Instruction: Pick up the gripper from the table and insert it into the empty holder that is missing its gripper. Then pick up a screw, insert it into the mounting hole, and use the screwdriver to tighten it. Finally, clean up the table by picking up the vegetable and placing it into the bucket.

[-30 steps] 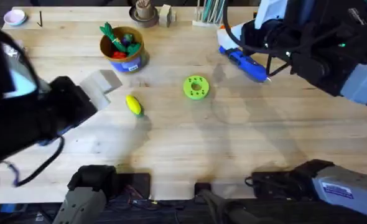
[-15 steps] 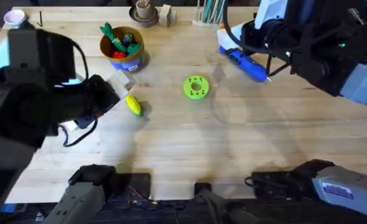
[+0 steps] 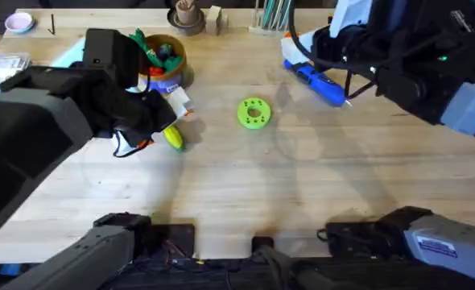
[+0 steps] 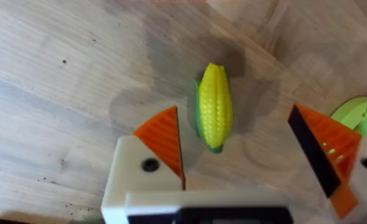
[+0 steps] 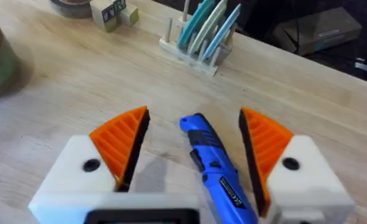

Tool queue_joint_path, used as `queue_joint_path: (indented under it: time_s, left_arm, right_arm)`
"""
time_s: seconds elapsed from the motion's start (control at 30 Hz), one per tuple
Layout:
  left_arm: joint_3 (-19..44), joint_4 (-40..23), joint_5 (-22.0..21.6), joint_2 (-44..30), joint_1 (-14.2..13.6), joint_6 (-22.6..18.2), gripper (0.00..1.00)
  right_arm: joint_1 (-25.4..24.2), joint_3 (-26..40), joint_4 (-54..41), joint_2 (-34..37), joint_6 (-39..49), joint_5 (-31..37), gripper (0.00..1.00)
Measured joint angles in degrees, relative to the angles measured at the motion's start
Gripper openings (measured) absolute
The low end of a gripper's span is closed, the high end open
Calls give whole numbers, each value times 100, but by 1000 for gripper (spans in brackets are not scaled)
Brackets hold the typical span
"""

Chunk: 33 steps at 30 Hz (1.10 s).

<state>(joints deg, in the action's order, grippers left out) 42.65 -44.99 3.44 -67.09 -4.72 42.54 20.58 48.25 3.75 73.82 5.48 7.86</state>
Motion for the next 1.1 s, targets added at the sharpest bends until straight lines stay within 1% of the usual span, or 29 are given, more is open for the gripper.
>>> queue_joint_path:
  time_s: [0.23,0.33,0.43,0.97,1.1]
  left_arm:
    - [0,50,2,-428,-29,17,998]
    - [0,48,15,-614,-29,22,965]
    - [-2,44,24,-722,-29,22,953]
    - [-4,-24,-212,-734,-29,37,945]
    - [-105,-17,-308,-734,-29,37,945]
  right_arm:
    - [0,0,0,2,1,0,912]
    - [0,0,1,2,0,0,912]
    - [0,0,2,2,0,-2,912]
    - [0,0,0,0,0,0,911]
    - [0,0,0,0,0,0,913]
